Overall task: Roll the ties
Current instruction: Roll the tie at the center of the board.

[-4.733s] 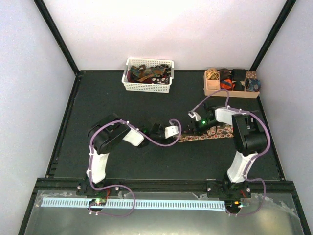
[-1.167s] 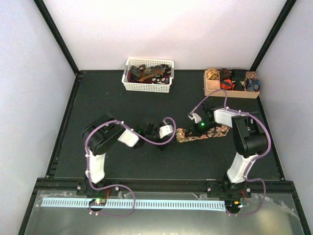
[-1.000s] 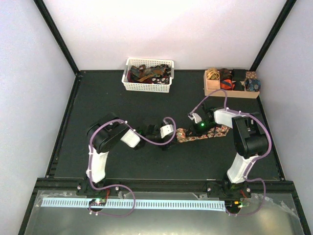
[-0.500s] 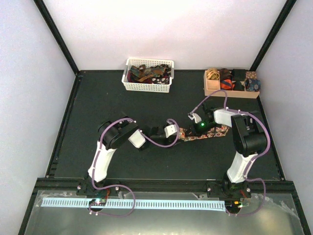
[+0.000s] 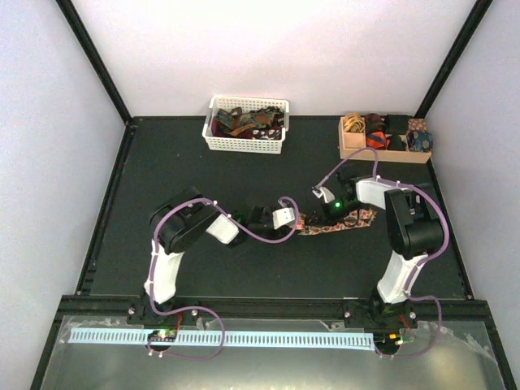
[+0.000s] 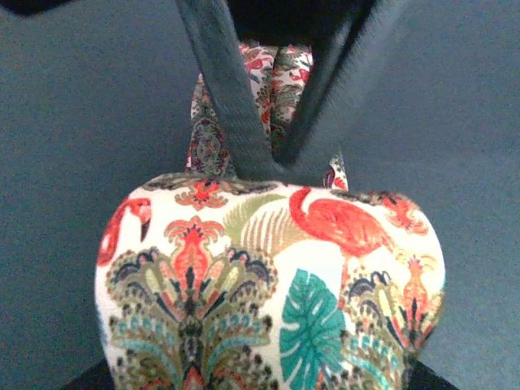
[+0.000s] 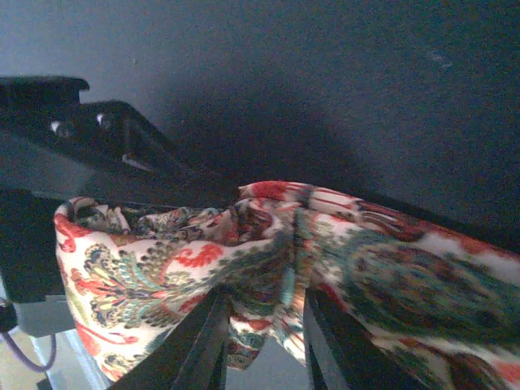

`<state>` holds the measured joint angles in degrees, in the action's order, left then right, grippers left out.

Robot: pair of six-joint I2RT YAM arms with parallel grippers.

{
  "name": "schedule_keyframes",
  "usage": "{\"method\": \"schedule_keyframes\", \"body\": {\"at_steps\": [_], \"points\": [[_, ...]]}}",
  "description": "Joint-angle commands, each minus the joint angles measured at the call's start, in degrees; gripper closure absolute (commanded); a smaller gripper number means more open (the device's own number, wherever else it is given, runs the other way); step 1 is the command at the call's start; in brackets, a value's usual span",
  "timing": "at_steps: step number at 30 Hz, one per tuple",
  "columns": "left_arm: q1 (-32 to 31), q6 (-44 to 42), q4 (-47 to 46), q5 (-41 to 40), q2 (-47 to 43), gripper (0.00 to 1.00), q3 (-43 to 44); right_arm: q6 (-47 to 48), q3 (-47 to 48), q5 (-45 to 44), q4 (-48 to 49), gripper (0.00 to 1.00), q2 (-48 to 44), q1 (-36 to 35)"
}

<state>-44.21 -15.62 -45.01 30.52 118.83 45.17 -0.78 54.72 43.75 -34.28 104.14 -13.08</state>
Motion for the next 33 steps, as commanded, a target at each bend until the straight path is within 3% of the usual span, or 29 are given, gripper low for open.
{"method": "schedule_keyframes", "body": {"at_steps": [1,4,9,20,25,30,33], "points": [[-0.14,-4.05,9.65,-1.32,-2.14,0.64,-1.35,4.77,4.05,-1.03,-6.51,0.7,-1.89,2.85],[-0.09,-5.09,12.91,-1.98,-2.94,0.64,-0.87,6.62,4.84,0.56,-9.68,0.66,-3.26,3.64],[-0.17,-5.04,16.75,-2.97,-2.88,0.64,0.4,2.12,3.01,6.76,-6.42,0.48,-7.3,2.62],[-0.18,-3.73,19.57,-4.47,-2.73,0.64,2.19,-0.06,2.53,3.9,-7.7,0.52,-3.87,-1.46],[-0.18,-3.71,19.67,-4.73,-2.44,0.63,2.37,0.44,2.73,3.9,-6.77,0.6,-2.31,-3.13],[-0.18,-3.72,19.66,-4.7,-2.61,0.63,2.42,1.65,4.36,0.48,-7.16,0.97,-1.04,-3.01],[-0.11,-3.21,19.37,-4.83,-2.6,0.59,2.4,2.58,4.77,-2.21,-7.91,0.99,-1.15,-2.35]]}}
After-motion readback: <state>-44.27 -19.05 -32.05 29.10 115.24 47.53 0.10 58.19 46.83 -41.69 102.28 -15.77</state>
